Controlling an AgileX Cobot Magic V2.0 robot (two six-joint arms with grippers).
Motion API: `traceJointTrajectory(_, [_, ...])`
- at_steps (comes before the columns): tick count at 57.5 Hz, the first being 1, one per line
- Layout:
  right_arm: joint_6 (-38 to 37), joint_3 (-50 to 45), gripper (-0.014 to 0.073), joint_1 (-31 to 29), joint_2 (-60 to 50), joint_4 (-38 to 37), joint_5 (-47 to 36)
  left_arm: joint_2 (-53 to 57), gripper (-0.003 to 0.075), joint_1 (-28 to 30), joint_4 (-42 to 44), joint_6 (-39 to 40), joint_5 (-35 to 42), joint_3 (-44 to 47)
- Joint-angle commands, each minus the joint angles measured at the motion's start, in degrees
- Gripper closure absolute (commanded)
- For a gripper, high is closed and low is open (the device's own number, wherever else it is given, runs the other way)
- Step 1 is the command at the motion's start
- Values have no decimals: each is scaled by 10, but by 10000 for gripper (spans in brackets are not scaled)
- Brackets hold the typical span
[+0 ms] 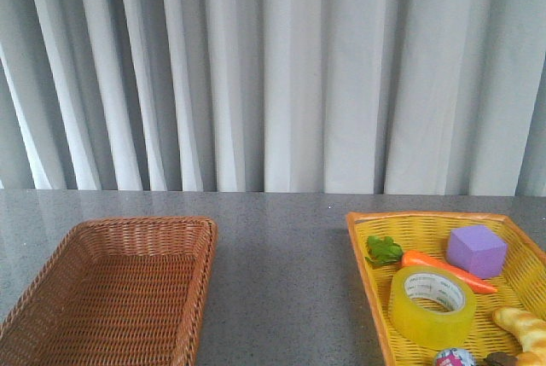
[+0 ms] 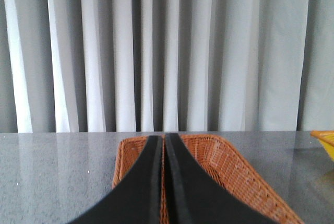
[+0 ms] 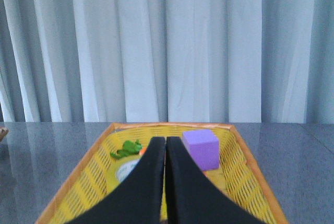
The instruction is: Transfer tape with both arms
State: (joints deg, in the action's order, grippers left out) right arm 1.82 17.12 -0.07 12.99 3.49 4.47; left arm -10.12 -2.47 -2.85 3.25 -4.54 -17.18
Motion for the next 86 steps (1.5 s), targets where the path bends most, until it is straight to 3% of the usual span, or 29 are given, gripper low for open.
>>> traceJointTrajectory(1, [1, 83, 601, -2, 72, -1, -14, -75, 726, 0, -5, 5, 15, -79])
traceJointTrajectory(16, [3, 203, 601, -2, 231, -20, 79, -221, 726, 0, -3, -53, -30, -205])
traceJointTrajectory(34, [2, 204, 601, -2, 304, -15, 130, -279, 726, 0, -4, -60, -147, -204])
traceJointTrajectory(56, [21, 204, 595, -2, 314, -35, 150, -277, 705, 0, -4, -58, -158, -204])
traceJointTrajectory(65, [24, 204, 499, -2, 314, -35, 172, -277, 557, 0, -4, -58, -158, -204])
traceJointTrajectory(77, [21, 204, 157, -1, 314, -29, 181, -277, 233, 0, -5, -58, -153, -204])
traceJointTrajectory(86, [17, 204, 22, -1, 314, -28, 179, -277, 140, 0, -5, -58, -150, -204])
